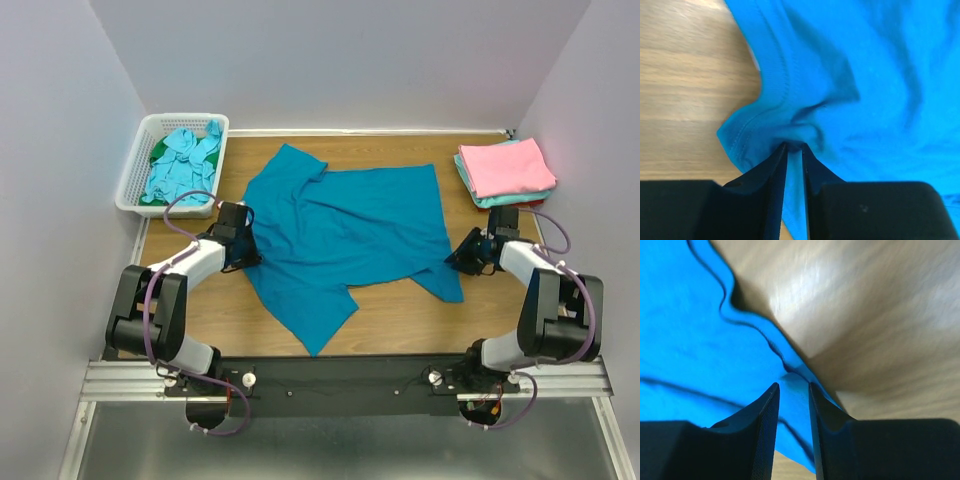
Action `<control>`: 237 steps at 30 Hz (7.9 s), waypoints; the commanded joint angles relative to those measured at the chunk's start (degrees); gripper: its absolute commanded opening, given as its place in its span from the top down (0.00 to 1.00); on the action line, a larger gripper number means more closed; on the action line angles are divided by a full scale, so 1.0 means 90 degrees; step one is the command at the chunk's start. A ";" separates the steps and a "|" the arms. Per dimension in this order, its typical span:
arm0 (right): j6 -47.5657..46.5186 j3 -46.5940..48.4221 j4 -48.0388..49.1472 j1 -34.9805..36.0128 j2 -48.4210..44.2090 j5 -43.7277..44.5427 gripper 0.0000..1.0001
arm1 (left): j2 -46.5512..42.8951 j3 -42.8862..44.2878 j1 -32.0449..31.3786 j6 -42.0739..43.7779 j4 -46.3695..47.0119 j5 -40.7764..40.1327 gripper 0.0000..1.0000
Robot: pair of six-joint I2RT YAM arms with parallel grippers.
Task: Fold and stack the t-shirts
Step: Flatten the tshirt out, then fold the tshirt
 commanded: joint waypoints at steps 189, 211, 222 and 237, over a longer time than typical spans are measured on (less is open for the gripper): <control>-0.1184 0.2179 -0.0815 0.2789 0.0777 0.2265 0.37 | 0.1359 0.3613 -0.0504 0.0646 -0.0551 -0.1356 0.32; -0.1106 0.3283 -0.0786 0.1900 0.2359 0.2441 0.18 | 0.1522 0.1871 -0.0143 0.0538 -0.0132 -0.1482 0.34; -0.1193 0.3937 -0.0747 0.1695 0.3218 0.2509 0.19 | 0.2616 0.2935 0.0306 0.0665 -0.0288 -0.1482 0.37; -0.1476 0.5656 -0.0747 0.1382 0.4440 0.2295 0.19 | 0.3828 0.5357 0.0492 0.0773 -0.0805 -0.1404 0.37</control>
